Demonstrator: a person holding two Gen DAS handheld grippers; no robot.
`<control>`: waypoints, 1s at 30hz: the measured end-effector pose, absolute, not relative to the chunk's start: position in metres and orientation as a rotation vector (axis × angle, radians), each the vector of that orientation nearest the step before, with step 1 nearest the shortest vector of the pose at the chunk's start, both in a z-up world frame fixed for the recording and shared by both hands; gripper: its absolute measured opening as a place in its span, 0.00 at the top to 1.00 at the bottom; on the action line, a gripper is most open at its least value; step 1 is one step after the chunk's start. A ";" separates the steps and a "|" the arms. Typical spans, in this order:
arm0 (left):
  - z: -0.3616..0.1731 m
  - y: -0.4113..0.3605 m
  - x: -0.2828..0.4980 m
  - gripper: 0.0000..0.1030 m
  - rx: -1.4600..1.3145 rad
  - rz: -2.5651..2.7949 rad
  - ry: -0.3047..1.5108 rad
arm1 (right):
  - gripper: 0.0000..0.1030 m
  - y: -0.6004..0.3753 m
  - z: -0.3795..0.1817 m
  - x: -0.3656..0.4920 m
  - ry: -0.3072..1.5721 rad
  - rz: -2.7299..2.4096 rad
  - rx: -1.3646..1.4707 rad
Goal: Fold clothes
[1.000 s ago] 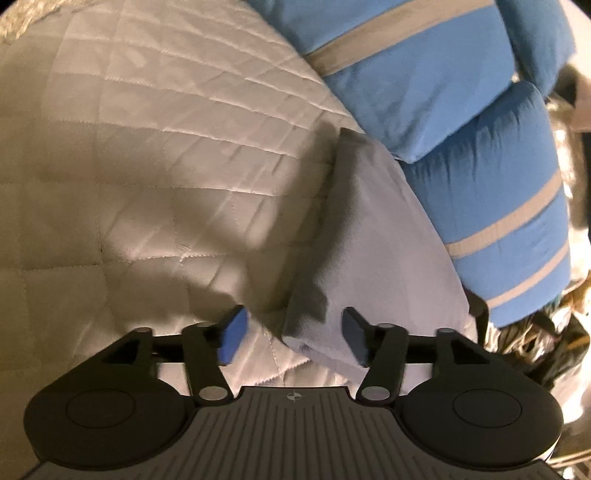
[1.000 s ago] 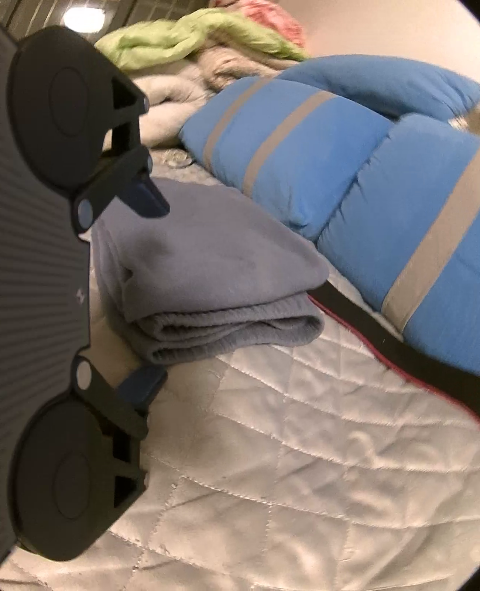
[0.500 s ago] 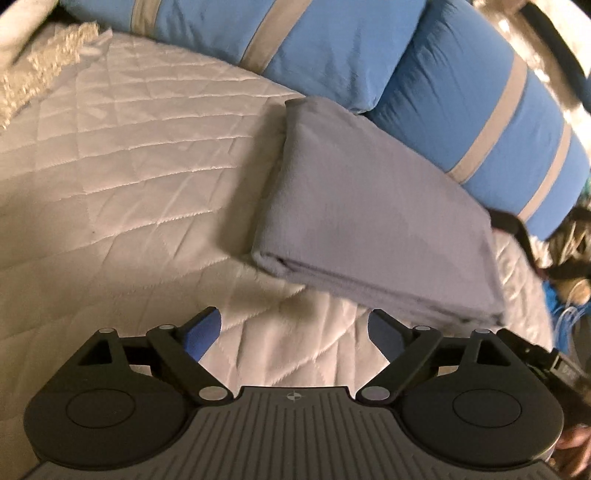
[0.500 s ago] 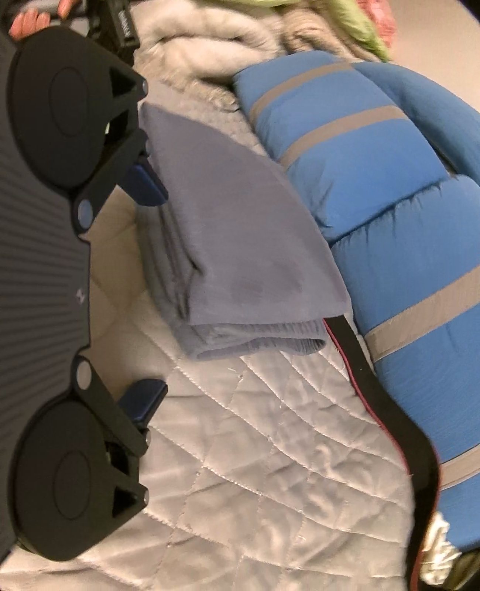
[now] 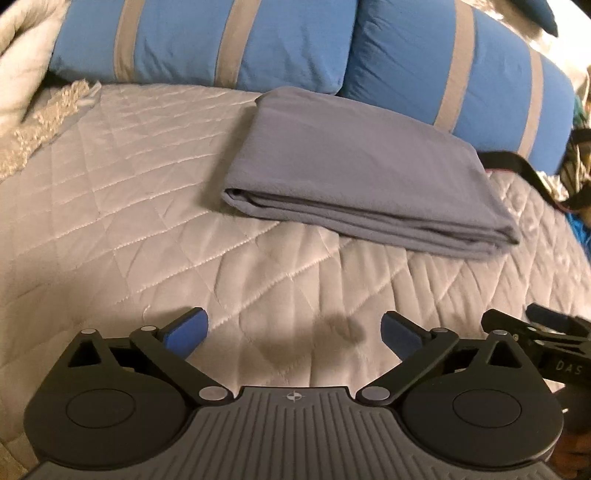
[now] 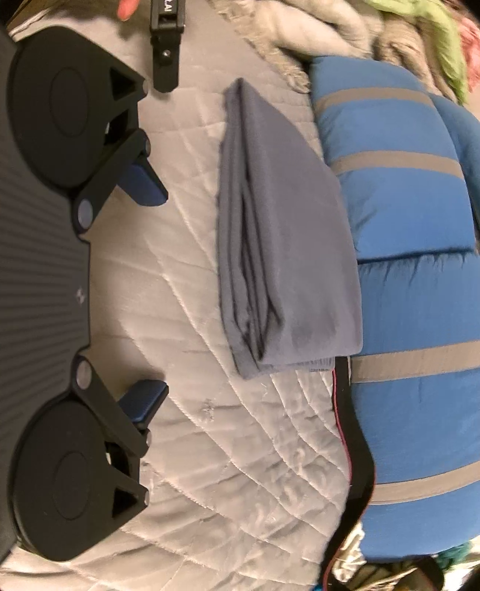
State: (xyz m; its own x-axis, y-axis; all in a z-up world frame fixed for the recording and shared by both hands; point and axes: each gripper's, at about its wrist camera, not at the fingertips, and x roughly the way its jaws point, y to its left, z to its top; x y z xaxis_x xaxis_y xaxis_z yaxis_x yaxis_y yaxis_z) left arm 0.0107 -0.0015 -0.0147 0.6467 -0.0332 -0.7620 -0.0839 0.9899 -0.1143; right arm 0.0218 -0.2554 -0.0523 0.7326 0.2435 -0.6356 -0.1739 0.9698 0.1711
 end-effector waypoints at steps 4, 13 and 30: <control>-0.017 -0.008 0.002 0.01 -0.110 0.044 0.850 | 0.00 -0.245 -0.054 0.011 0.704 0.213 0.037; -0.023 -0.022 -0.018 0.01 -0.035 0.077 0.809 | 0.00 -0.232 -0.056 -0.009 0.708 0.190 -0.038; -0.023 -0.030 -0.029 0.01 0.015 0.088 0.857 | 0.00 -0.224 -0.053 -0.027 0.737 0.127 -0.060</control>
State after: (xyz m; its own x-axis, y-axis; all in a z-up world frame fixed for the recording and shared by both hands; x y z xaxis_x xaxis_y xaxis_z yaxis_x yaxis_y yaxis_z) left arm -0.0293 -0.0300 -0.0233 0.6516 0.0839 -0.7539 -0.0717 0.9962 0.0488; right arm -0.0269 -0.2242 -0.0532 0.7331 0.0942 -0.6735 -0.1363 0.9906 -0.0098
